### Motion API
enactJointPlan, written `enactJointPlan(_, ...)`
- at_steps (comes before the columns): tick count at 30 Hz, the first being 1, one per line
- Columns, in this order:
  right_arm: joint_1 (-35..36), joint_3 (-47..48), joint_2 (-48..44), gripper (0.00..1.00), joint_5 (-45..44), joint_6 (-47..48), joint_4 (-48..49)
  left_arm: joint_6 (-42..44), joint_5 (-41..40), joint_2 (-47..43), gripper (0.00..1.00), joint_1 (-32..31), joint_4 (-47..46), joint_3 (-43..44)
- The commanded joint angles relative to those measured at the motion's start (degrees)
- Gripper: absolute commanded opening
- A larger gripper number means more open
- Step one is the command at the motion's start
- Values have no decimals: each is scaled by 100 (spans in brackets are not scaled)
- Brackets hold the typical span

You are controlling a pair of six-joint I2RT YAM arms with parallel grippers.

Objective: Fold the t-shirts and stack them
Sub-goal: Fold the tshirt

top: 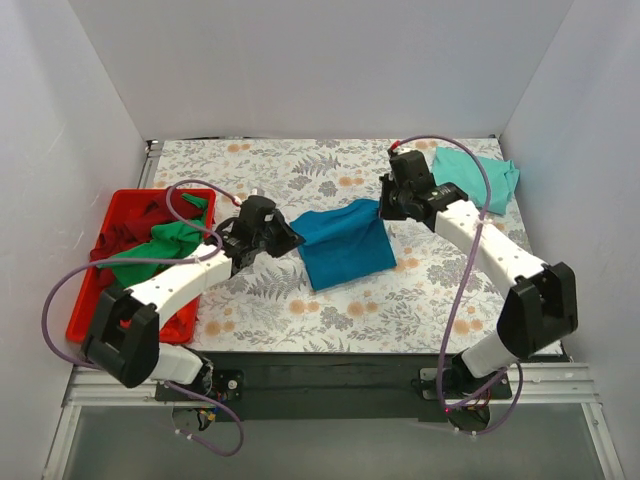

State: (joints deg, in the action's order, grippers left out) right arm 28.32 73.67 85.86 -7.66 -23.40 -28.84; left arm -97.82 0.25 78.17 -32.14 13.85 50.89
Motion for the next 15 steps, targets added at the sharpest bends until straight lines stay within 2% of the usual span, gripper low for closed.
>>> enactJointPlan(1, -159, 542, 456, 1, 36, 309, 353, 280, 467, 337, 0, 321, -224, 25)
enactJointPlan(4, -239, 1129, 1124, 1, 186, 432, 388, 368, 528, 699, 0, 663, -277, 235)
enactJointPlan(5, -265, 1341, 1317, 8, 247, 450, 371, 412, 546, 813, 19, 770, -269, 376)
enactJointPlan(6, -352, 1587, 1676, 19, 404, 485, 179, 439, 555, 1040, 41, 875, -77, 543)
enactJointPlan(7, -405, 2155, 1818, 30, 475, 511, 20, 587, 398, 1138, 57, 998, 64, 745)
enactJointPlan(8, -449, 2369, 1924, 48, 537, 529, -77, 676, 249, 1217, 85, 1034, 240, 1269)
enactJointPlan(10, -572, 2678, 1917, 77, 957, 625, -157, 904, 46, 1271, 88, 1043, 697, 1790)
enactJointPlan(12, -722, 2732, 1681, 78, 1248, 696, -148, 1177, -131, 1140, 89, 1034, 821, 2196)
enactJointPlan(15, -950, 2302, 1276, 79, 1732, 924, -52, 1406, -69, 982, 89, 1043, 961, 2259)
